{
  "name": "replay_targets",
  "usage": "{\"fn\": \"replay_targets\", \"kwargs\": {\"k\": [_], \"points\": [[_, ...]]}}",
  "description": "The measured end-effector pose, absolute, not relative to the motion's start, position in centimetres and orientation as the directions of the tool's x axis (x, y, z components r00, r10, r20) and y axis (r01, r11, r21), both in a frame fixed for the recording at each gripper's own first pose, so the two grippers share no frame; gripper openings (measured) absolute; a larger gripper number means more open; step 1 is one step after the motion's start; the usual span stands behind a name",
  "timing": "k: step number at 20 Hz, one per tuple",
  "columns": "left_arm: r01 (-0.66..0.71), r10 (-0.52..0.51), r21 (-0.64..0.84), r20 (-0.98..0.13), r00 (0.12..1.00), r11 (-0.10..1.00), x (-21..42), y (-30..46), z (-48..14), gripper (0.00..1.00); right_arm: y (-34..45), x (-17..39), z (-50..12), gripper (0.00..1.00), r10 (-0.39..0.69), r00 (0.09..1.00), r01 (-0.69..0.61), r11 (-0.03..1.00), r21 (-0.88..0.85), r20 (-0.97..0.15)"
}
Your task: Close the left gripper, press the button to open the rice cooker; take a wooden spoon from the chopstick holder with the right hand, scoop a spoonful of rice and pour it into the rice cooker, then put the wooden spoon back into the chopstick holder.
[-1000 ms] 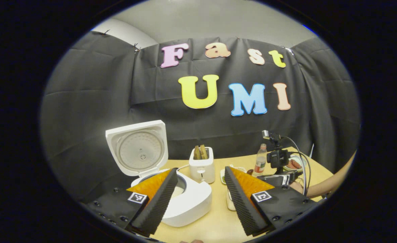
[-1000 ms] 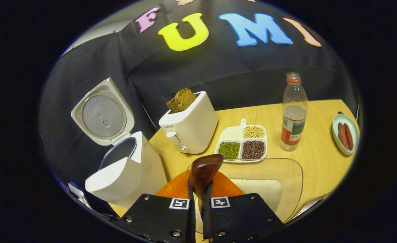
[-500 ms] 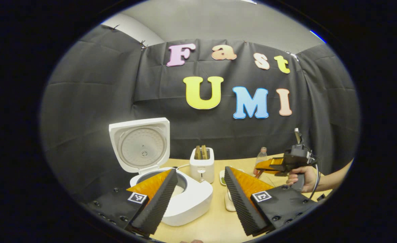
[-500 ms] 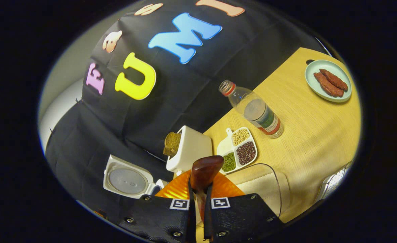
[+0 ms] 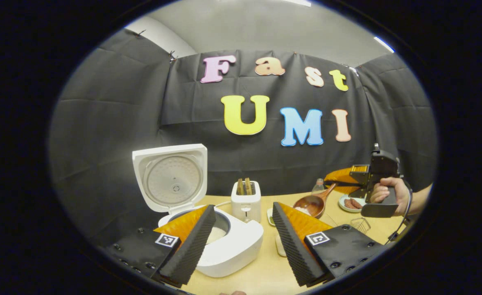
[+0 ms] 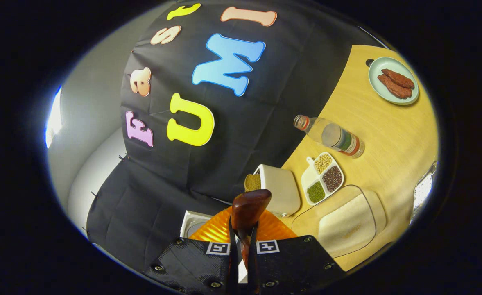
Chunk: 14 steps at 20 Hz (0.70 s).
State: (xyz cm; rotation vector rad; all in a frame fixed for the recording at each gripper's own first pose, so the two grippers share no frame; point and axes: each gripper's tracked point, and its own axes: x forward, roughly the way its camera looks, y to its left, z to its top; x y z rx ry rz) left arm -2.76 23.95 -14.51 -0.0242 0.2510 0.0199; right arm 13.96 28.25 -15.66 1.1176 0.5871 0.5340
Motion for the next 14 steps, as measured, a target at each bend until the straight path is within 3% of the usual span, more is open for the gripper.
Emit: {"fn": "replay_targets", "kwargs": {"k": [14], "points": [[-0.028, 0.019, -0.030, -0.252, 0.967, 0.999, -5.9, 28.4, -16.5, 0.95, 40.0, 14.1, -9.1, 0.09, 0.763, 0.641, -0.292, 0.348, 0.891, -0.087]]}}
